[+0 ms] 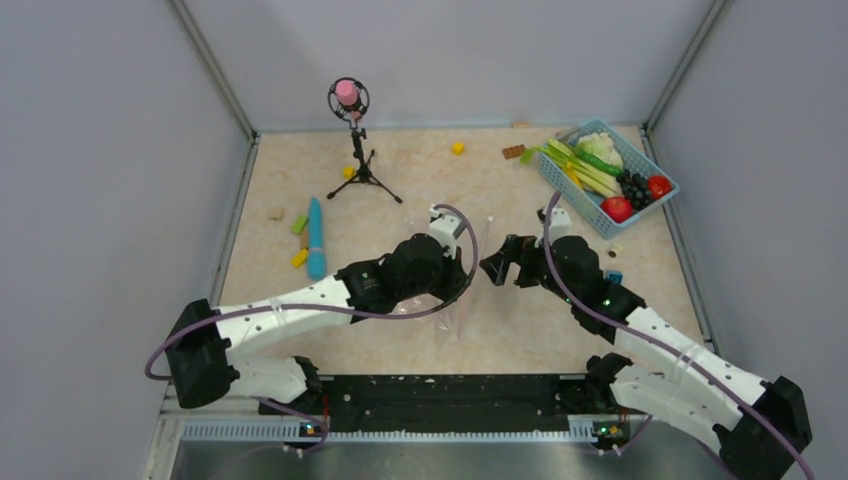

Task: Place the food in the zip-top bag and seal the zipper
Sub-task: Pick up the zipper food storage bag at the center of the board, then open the zipper of the food storage bag.

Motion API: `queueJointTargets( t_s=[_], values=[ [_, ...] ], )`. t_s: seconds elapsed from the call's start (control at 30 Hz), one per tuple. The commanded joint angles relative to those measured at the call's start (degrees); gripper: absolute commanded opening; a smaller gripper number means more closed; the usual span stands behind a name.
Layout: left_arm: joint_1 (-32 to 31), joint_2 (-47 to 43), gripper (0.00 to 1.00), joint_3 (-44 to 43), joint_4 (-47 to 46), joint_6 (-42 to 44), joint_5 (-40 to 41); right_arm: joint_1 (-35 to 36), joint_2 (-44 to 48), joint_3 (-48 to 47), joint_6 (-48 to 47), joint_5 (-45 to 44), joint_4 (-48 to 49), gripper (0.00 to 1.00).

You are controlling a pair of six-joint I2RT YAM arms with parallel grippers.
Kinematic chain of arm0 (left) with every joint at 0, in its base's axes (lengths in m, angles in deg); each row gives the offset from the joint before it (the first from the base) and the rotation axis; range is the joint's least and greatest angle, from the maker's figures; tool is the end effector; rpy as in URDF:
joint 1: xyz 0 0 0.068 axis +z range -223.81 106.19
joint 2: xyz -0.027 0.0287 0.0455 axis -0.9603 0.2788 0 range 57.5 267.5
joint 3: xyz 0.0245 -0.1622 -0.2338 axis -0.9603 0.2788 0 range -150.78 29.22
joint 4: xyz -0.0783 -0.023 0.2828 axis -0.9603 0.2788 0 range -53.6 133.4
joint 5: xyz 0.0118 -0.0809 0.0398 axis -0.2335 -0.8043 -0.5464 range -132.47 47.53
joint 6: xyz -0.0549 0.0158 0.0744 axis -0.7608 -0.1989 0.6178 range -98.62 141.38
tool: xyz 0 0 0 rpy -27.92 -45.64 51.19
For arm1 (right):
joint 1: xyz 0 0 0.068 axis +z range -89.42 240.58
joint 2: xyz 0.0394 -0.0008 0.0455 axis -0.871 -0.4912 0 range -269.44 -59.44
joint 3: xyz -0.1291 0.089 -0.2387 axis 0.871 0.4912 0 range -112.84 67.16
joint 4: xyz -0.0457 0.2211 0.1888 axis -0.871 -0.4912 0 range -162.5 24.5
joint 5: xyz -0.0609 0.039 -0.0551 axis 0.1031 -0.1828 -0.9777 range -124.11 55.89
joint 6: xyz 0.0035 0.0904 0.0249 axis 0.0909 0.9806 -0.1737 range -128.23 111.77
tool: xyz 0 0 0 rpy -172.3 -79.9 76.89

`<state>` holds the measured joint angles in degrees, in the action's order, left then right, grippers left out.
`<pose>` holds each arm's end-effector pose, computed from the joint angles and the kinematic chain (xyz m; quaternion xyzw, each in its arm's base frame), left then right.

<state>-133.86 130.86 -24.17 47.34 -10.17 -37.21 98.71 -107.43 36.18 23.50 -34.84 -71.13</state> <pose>0.1865 -0.3079 0.2587 0.1920 0.8479 -0.3253 0.3720 0.2099 0.1635 0.2340 -0.0429 0.8310 0.3132 0.4578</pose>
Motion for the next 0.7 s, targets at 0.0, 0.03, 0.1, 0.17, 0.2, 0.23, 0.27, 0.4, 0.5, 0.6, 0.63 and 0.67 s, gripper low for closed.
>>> queueJointTargets(
  t_s=[0.0, 0.03, 0.1, 0.17, 0.2, 0.23, 0.27, 0.4, 0.5, 0.6, 0.63, 0.67],
  values=[
    [0.0, -0.7, 0.0, 0.1, -4.0, 0.4, 0.6, 0.7, 0.6, -3.7, 1.0, -7.6, 0.8, 0.99],
    [0.0, -0.5, 0.0, 0.1, -4.1, 0.5, 0.6, 0.8, -0.1, -4.6, 1.0, -7.8, 1.1, 0.99],
    [0.0, 0.0, 0.0, -0.3, -4.0, 0.4, 0.7, 0.8, -2.4, -6.4, 1.1, -8.3, 1.3, 0.99],
    [-0.1, 0.3, 0.0, -0.6, -3.9, 0.1, 0.8, 0.9, -5.1, -8.7, 1.2, -10.4, 0.3, 0.99],
    [0.0, 0.5, 0.0, -0.7, -3.8, -0.1, 0.9, 1.0, -6.5, -9.8, 1.3, -11.5, -0.6, 0.99],
    [0.0, 0.6, 0.0, -0.7, -3.7, -0.4, 1.1, 1.1, -7.8, -10.7, 1.4, -12.5, -1.6, 0.99],
    [0.0, 0.8, 0.0, -0.8, -3.7, -0.5, 1.2, 1.3, -8.9, -11.3, 1.4, -13.1, -2.1, 0.99],
    [-0.1, 1.2, 0.0, -0.8, -3.5, -0.9, 1.2, 1.5, -11.0, -12.2, 1.9, -13.5, -1.7, 0.99],
    [0.0, 1.1, 0.0, -0.8, -3.4, -1.1, 1.6, 1.8, -11.0, -12.3, 1.7, -13.6, -1.2, 0.99],
    [0.0, 1.0, 0.0, -0.8, -3.3, -1.2, 2.0, 1.9, -11.1, -12.4, 1.4, -14.0, -1.9, 0.99],
    [0.0, 0.9, 0.0, -0.8, -3.2, -1.2, 2.2, 1.9, -11.0, -12.6, 1.2, -13.7, -2.3, 0.99],
    [0.0, 0.9, 0.0, -0.8, -3.1, -1.2, 2.6, 1.9, -10.7, -12.7, 1.1, -13.7, -2.5, 0.99]
  ],
)
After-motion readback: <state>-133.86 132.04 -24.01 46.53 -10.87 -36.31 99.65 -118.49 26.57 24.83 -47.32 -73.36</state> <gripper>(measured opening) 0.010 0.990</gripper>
